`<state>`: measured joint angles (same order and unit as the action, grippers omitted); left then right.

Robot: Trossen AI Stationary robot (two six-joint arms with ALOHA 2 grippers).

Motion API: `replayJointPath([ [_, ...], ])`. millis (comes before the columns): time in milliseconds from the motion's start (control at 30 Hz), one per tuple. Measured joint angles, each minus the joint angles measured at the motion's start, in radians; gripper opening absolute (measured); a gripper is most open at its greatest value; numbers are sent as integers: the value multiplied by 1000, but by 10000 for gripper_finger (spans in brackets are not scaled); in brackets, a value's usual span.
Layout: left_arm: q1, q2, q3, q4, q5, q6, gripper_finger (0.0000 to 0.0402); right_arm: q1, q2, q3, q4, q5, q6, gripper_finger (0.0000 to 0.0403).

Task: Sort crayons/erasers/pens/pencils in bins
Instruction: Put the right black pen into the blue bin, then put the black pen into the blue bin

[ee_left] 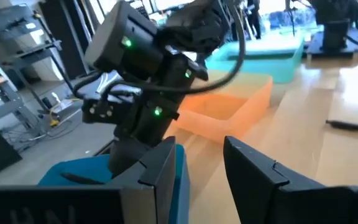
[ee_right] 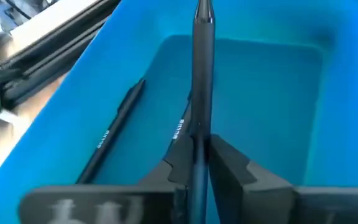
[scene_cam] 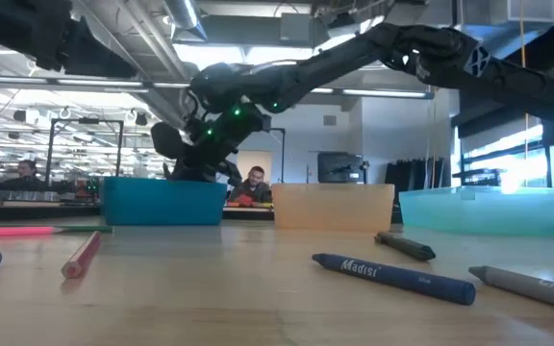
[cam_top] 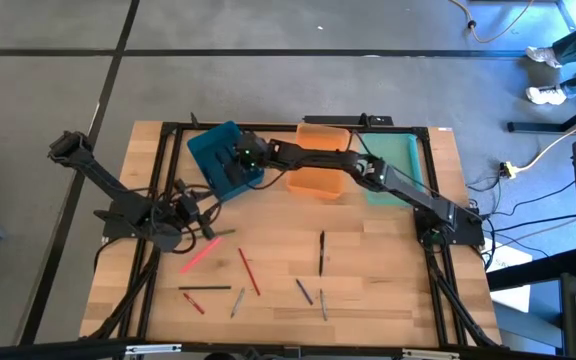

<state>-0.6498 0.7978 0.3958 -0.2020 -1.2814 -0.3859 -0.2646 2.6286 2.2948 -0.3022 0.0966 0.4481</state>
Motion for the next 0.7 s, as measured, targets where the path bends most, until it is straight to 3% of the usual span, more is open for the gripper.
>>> replayJointPath([
  [300,4,0,0,-67,15,-25,128,0,-3,0,-49,-3,-14,136],
  [433,4,0,0,-68,26,-40,134,2,-5,29,-74,4,-100,164],
  [600,9,0,-7,-75,29,-56,142,43,-74,43,-103,122,-248,177],
  [700,23,0,-25,-77,40,-87,147,79,-130,45,-277,183,-272,176],
])
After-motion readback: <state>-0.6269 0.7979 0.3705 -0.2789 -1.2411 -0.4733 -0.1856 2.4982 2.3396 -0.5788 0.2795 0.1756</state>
